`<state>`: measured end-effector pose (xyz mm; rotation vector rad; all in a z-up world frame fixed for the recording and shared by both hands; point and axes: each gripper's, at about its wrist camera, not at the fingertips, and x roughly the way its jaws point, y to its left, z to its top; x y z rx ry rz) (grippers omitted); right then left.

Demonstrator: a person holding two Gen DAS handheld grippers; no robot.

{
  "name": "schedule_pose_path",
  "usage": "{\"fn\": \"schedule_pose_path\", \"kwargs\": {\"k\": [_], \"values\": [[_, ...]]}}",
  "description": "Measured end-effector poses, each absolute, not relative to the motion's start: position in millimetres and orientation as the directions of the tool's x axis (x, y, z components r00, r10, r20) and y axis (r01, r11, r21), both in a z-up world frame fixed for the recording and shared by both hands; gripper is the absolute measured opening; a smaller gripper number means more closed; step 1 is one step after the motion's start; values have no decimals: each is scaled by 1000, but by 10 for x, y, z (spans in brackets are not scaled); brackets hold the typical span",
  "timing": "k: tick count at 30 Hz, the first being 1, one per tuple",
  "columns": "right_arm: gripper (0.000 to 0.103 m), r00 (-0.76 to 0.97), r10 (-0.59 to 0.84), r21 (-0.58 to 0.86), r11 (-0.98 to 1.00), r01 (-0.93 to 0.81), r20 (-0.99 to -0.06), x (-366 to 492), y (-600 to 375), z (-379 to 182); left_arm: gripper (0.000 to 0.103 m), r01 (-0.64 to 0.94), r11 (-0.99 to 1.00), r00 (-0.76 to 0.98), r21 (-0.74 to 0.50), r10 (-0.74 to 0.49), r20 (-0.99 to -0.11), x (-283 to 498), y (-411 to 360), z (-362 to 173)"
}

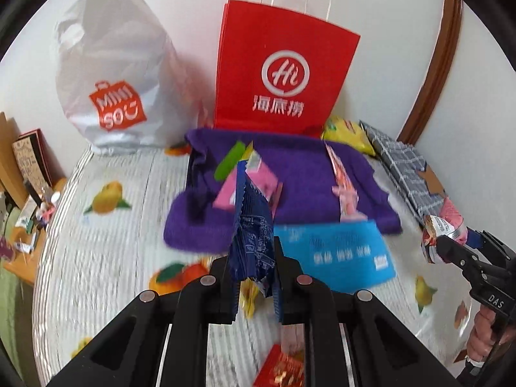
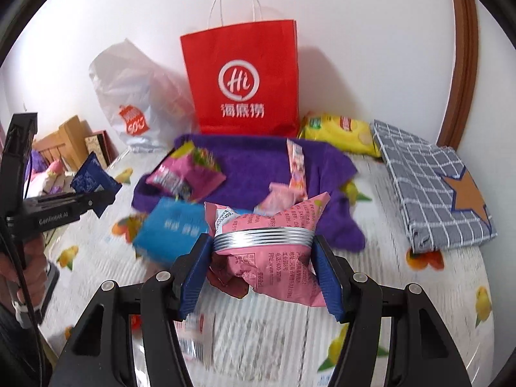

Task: Organize snacks
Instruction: 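Carry the blue packet and pink snack over the purple towel with both tools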

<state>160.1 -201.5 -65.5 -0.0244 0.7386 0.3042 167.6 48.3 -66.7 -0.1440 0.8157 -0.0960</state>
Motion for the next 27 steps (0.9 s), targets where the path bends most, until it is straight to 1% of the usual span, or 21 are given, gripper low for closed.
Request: {"fn": "schedule_pose_path", "kwargs": {"k": [4, 11, 14, 18, 22, 27], "values": [[62, 704, 271, 114, 958, -263, -656, 1914, -2016, -535, 16, 14, 982, 693, -187, -145, -706, 1891, 536, -600], [62, 711, 266, 129, 962, -242, -651, 2380, -1987, -456, 16, -23, 986, 711, -167, -102, -695, 2212, 560, -530], [62, 711, 260, 127, 964, -235, -654, 2560, -1964, -475, 16, -50, 987, 727, -154, -70, -683, 2351, 569, -490], [62, 703, 252, 126, 966, -227, -665, 2769, -1924, -541, 16, -53, 984, 728, -172, -80, -681, 2537, 568, -463], [62, 689, 256, 127, 964, -232, -678, 2984, -1848, -622, 16, -53, 988, 728, -145, -61, -683, 2737, 537, -428], [62, 686, 272, 129, 959, -253, -675, 3161, -1737, -631, 16, -37, 986, 731, -161, -83, -677, 2952, 532, -357]]}}
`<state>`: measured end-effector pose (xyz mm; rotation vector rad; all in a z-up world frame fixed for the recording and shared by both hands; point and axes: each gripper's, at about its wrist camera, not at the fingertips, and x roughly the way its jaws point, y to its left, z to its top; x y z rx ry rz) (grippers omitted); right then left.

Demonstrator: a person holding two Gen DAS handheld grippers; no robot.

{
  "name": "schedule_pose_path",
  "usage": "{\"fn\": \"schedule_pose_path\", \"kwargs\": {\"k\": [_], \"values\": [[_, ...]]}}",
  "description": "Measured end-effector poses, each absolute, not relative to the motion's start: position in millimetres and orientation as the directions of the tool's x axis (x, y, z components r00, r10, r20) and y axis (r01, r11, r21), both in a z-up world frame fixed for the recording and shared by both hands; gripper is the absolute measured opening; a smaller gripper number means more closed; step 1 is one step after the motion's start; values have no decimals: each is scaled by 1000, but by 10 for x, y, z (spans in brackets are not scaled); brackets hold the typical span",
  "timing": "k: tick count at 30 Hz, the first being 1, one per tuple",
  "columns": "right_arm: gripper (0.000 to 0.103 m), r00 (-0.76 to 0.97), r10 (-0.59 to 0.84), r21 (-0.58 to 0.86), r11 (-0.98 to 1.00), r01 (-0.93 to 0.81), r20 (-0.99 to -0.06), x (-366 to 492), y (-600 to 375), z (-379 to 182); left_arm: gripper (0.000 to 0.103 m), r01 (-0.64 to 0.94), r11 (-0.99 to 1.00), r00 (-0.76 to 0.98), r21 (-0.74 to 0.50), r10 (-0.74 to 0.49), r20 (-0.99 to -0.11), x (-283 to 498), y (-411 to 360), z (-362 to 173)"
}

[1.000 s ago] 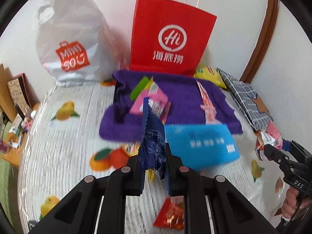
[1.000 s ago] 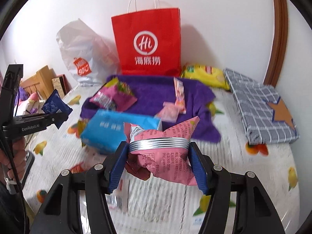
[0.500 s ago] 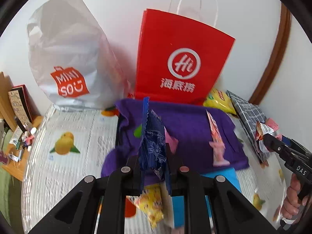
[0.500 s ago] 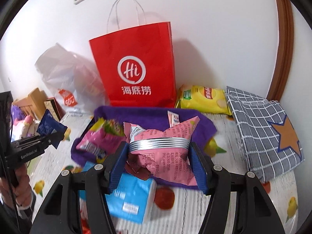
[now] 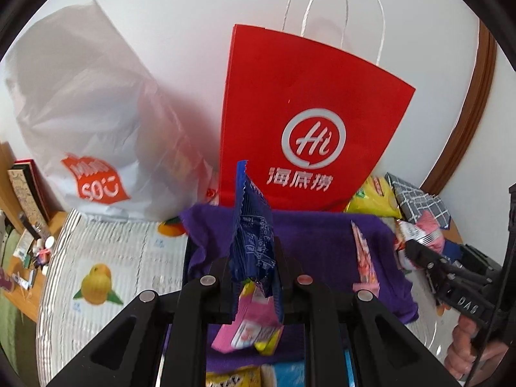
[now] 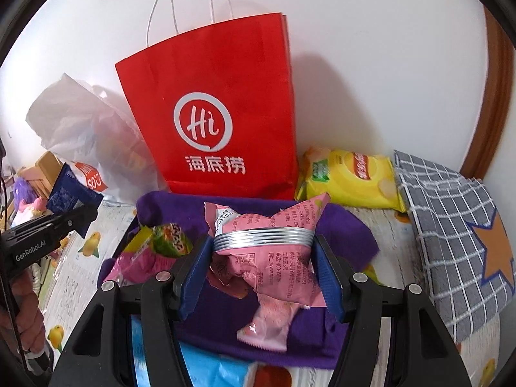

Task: Organize snacks
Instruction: 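Carry the blue packet and pink snack over the purple towel with both tools, then open both tools to drop the pink snack and blue packet onto the towel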

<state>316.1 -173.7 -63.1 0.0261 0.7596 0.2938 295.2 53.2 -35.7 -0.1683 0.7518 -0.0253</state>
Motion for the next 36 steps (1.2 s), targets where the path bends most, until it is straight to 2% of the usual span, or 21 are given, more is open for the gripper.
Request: {"fn": "schedule_pose_path", "kwargs": {"k": [5, 10, 26, 29, 33, 36], "values": [[62, 682, 286, 123, 953, -278, -673, 3306, -1645, -772, 16, -28, 987, 729, -156, -87, -679, 3136, 566, -360], [62, 632, 256, 90, 955, -283, -732, 3475, -1599, -1086, 16, -37, 992, 696, -117, -59, -716, 3224, 630, -478], [63, 522, 241, 72, 944, -322, -818, 3634, -1565, -1374, 16, 9, 974, 634, -227, -181, -752, 3313, 590, -671], [65, 523, 231, 59, 944, -325, -820, 3627, -1543, -1345, 16, 29, 970, 620, -241, -207, -757, 3320, 526, -710], [77, 547, 227, 48, 946, -321, -806, 3595, -1569, -1208, 16, 34, 965, 589, -260, -229, -775, 3358, 463, -805], [77, 557, 251, 76, 945, -318, -792, 3575, -1618, -1112, 16, 34, 962, 570, -270, -241, -786, 3388, 421, -866]]}}
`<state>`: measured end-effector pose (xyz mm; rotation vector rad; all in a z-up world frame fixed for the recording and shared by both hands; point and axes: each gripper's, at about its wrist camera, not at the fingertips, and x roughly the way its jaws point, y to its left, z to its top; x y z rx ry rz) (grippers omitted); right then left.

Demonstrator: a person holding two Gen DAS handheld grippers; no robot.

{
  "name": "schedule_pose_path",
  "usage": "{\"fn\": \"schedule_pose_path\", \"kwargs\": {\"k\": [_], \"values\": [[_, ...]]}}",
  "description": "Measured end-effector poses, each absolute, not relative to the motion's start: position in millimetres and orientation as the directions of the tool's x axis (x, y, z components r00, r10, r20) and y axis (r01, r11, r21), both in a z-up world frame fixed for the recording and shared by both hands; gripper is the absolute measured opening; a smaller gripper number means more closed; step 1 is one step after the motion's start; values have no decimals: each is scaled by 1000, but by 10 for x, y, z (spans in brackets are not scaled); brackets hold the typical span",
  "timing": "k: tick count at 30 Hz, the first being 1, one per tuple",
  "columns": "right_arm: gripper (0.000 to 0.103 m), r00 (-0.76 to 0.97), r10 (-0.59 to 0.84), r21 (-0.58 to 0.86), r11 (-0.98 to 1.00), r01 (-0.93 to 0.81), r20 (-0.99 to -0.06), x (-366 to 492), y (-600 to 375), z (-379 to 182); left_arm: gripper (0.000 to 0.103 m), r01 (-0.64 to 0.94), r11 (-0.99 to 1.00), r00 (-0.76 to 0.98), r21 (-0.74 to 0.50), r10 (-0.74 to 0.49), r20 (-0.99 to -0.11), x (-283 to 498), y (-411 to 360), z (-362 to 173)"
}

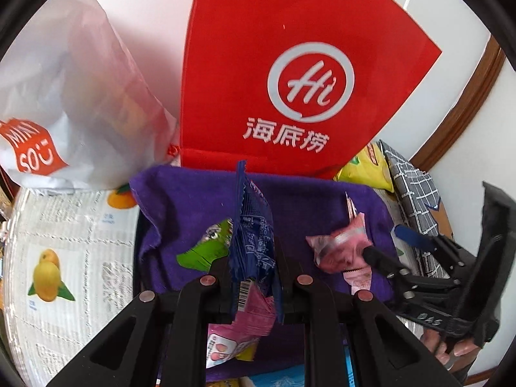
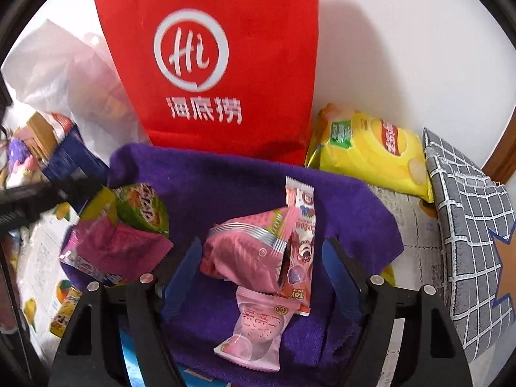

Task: Organize snacks
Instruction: 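Open both tools to drop the pink snack and blue packet onto the towel, then move both tools away from the towel toward the snacks on the bed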

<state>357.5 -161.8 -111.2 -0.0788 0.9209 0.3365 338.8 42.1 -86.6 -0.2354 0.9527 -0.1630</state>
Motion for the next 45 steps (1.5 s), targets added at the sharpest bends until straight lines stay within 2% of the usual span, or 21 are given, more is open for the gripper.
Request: {"fn": "schedule_pose_path", "kwargs": {"k": [16, 19, 21, 23, 30, 34, 45], "values": [[77, 608, 281, 85, 940, -330, -743, 3449, -1695, -840, 17, 34, 952, 504, -304, -279, -817, 3494, 313, -1094], [77, 609, 276, 79, 941, -330, -743, 3437, -1676, -831, 29, 34, 954, 508, -297, -272, -817, 3493, 309, -1072], [77, 611, 277, 82, 941, -328, -742, 3426, -1674, -816, 45, 37, 956, 513, -291, -268, -815, 3484, 319, -1039], [77, 608, 285, 98, 942, -322, -741, 3426, -1687, -796, 49, 36, 961, 536, -276, -251, -806, 3454, 324, -974], [77, 636, 269, 113, 955, -275, -724, 3364, -1719, -642, 51, 41, 962, 574, -270, -244, -782, 3362, 359, -756], [77, 667, 238, 74, 961, -265, -706, 3240, -1680, -518, 52, 54, 963, 605, -265, -242, -758, 3249, 388, -575], [75, 683, 207, 55, 970, -238, -701, 2494, -1769, -472, 54, 80, 968, 680, -239, -229, -697, 2835, 330, -117]]}}
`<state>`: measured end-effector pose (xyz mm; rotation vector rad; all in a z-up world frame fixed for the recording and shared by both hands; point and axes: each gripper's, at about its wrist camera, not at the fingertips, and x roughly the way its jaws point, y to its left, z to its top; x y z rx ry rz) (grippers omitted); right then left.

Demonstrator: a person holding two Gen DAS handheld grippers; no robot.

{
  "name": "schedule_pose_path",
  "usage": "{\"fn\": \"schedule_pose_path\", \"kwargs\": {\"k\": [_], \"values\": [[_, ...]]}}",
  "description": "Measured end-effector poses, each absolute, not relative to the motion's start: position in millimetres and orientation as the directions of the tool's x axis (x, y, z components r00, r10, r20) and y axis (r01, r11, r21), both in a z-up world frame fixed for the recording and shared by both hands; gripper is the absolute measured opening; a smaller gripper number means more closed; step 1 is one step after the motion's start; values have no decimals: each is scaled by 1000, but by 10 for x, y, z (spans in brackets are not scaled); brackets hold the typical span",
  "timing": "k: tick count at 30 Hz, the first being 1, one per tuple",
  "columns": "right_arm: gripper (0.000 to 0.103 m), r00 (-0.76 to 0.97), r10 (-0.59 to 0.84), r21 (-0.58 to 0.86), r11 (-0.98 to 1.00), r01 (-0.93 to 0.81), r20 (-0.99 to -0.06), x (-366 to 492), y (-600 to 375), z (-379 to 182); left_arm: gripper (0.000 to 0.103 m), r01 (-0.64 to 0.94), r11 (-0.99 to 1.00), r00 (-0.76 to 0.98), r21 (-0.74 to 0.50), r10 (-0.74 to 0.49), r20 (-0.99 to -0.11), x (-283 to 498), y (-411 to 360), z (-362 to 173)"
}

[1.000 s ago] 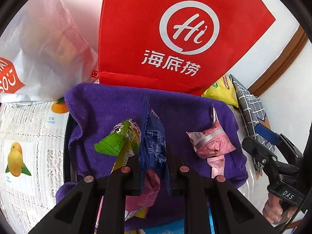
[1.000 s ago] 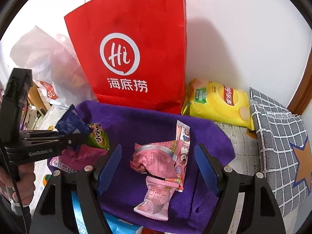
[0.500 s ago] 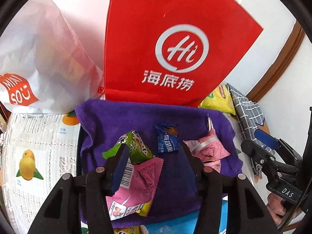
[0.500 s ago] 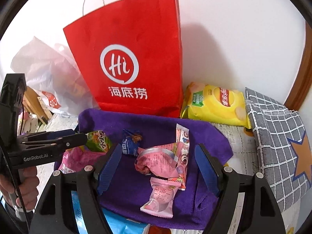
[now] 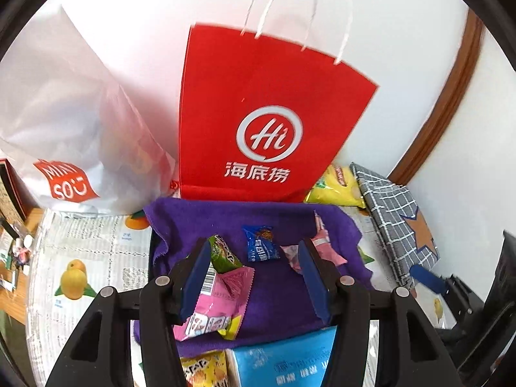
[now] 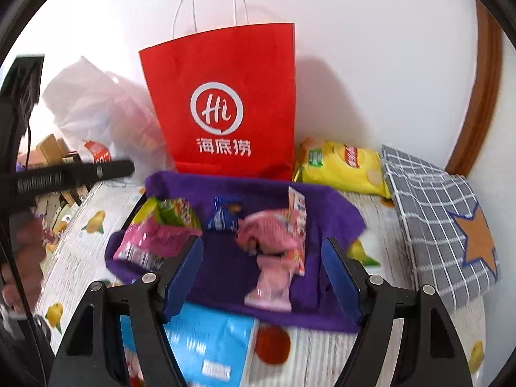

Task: Organize snacks
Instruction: 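Move both tools away from the towel toward the snacks on the bed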

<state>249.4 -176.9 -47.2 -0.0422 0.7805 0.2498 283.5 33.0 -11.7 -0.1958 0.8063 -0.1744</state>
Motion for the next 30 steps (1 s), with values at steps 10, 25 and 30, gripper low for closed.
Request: {"fn": "schedule_pose_path", "kwargs": {"k": [10, 25, 30], "values": [[67, 634, 219, 81, 968, -238, -742, 1800, -1807, -712, 54, 68, 979, 694, -192, -185, -696, 2124, 457, -134], [55, 489, 294, 124, 928, -350, -821, 1144, -1400, -1434, 54, -65, 973, 629, -222, -132, -766, 1467, 1008, -711], [55, 463, 295, 123, 923, -365, -836, 1083, -1301, -1578, 54, -65, 972, 621, -225, -137, -772, 1377, 1022, -791]]}}
